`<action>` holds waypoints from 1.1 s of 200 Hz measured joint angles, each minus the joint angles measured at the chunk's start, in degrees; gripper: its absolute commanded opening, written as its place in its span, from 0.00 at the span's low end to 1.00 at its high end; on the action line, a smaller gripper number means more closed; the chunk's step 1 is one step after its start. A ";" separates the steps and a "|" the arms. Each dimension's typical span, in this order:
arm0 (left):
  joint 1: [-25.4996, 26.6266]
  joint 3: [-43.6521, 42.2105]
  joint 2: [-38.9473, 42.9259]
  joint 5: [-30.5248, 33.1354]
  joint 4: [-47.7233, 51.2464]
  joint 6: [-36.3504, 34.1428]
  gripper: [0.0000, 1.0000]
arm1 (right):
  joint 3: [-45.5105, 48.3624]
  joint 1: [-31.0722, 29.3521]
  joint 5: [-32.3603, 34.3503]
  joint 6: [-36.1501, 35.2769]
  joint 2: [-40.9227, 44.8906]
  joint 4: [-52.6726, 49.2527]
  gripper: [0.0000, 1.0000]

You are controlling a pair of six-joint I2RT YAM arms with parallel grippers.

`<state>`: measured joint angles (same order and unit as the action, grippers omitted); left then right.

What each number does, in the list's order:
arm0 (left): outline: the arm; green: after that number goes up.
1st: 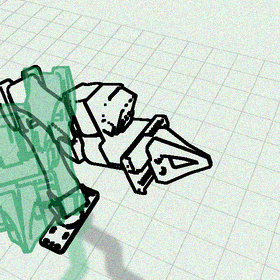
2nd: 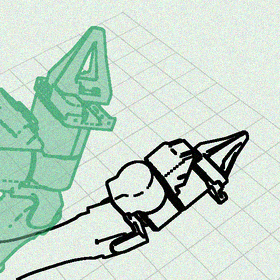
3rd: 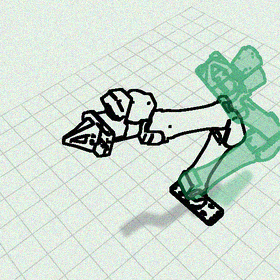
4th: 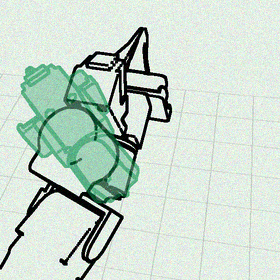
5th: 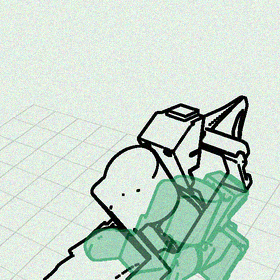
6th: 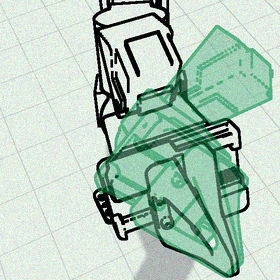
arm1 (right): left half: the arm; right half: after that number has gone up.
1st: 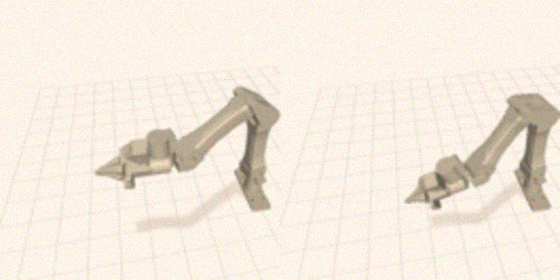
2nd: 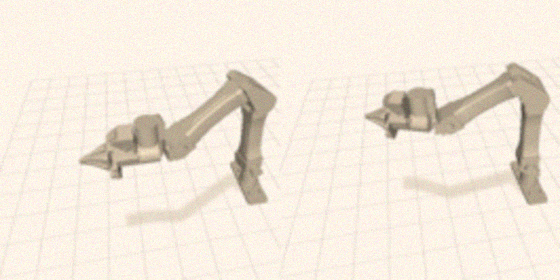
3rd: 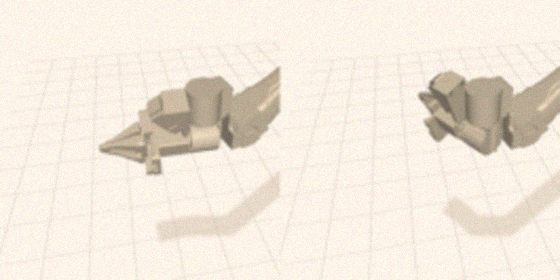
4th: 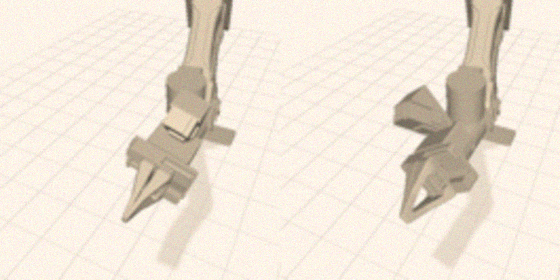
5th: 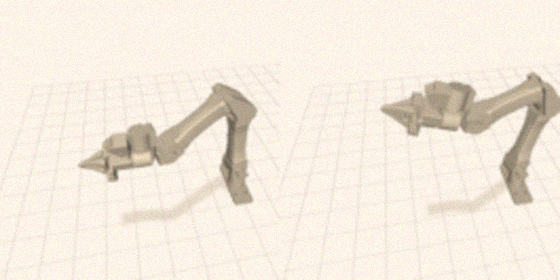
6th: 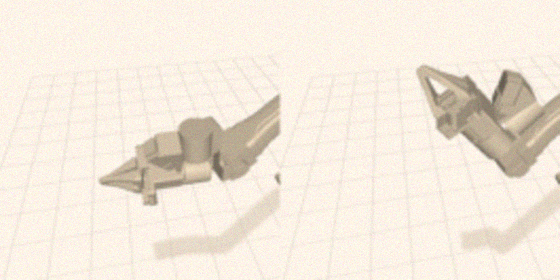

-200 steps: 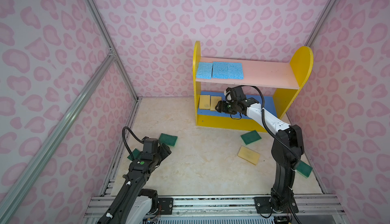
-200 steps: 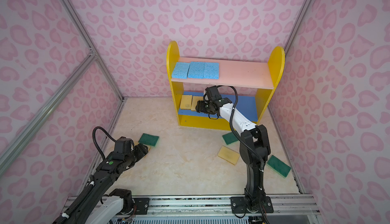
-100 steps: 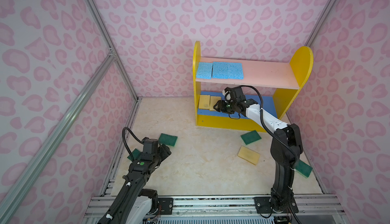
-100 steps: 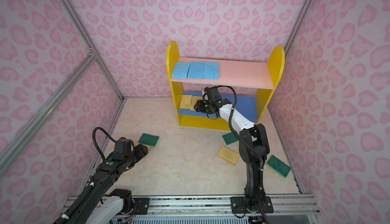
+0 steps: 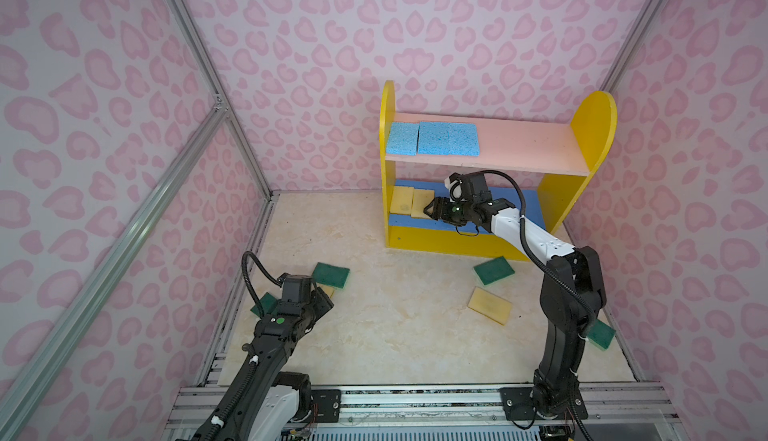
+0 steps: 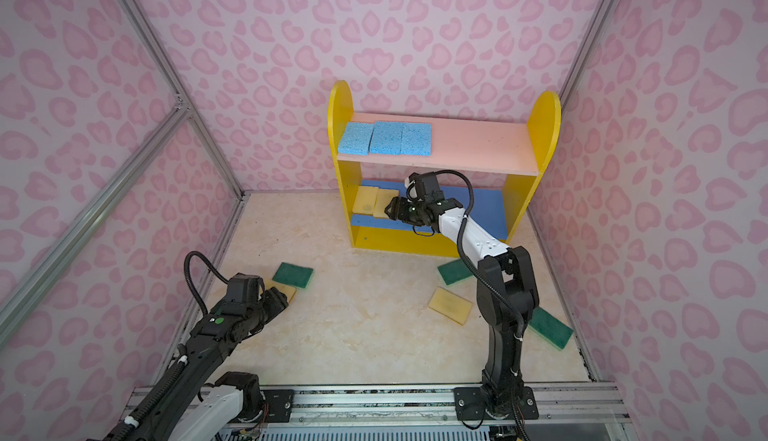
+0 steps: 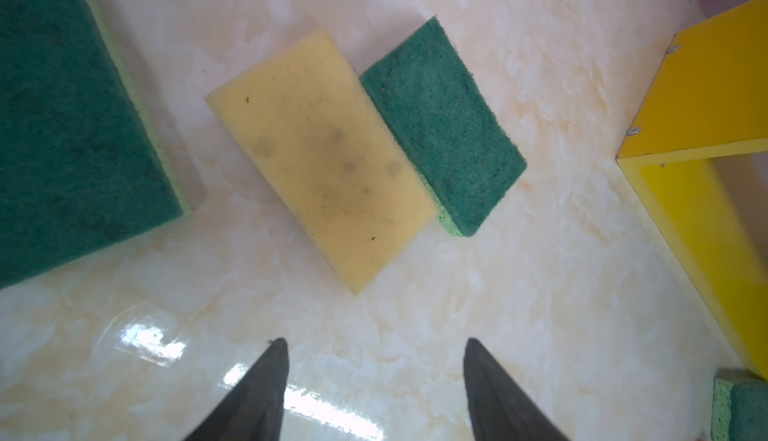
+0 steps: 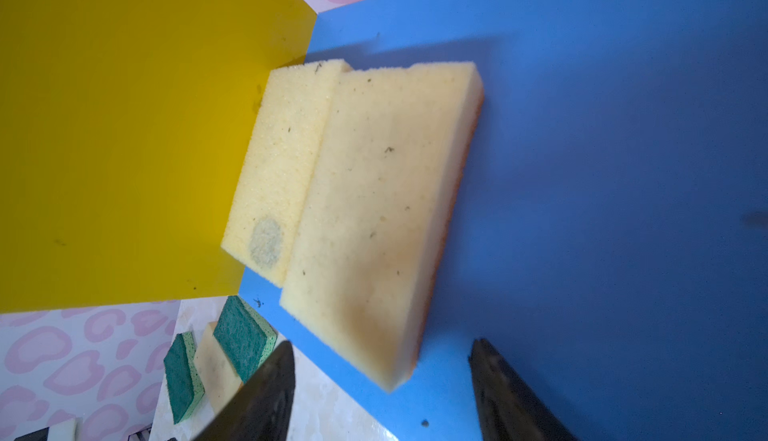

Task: Place and organize the cleaning sponges onto the shelf
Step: 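Hold the right gripper over the two yellow sponges while the left gripper hovers, then withdraw the right gripper while the left gripper grasps a yellow sponge on the table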

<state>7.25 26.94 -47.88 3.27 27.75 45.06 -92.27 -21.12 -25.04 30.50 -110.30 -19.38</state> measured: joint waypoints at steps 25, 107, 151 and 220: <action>-0.02 -0.59 0.52 1.84 0.87 0.83 0.61 | 3.19 -0.13 -0.07 0.11 2.93 1.51 0.66; -0.07 -1.70 -3.85 3.58 -0.92 2.60 0.60 | 17.42 -1.33 0.15 3.10 14.43 6.71 0.66; -0.11 -1.70 -7.63 4.24 -3.67 3.13 0.58 | 24.57 -2.03 0.15 4.48 21.33 8.98 0.65; -0.26 -1.70 -12.81 4.28 -8.57 3.50 0.49 | 32.13 -2.36 0.85 5.53 29.90 9.27 0.65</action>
<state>6.98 25.23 -60.69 7.55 19.18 48.56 -60.14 -23.49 -24.18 36.03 -80.40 -10.11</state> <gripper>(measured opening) 0.508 0.654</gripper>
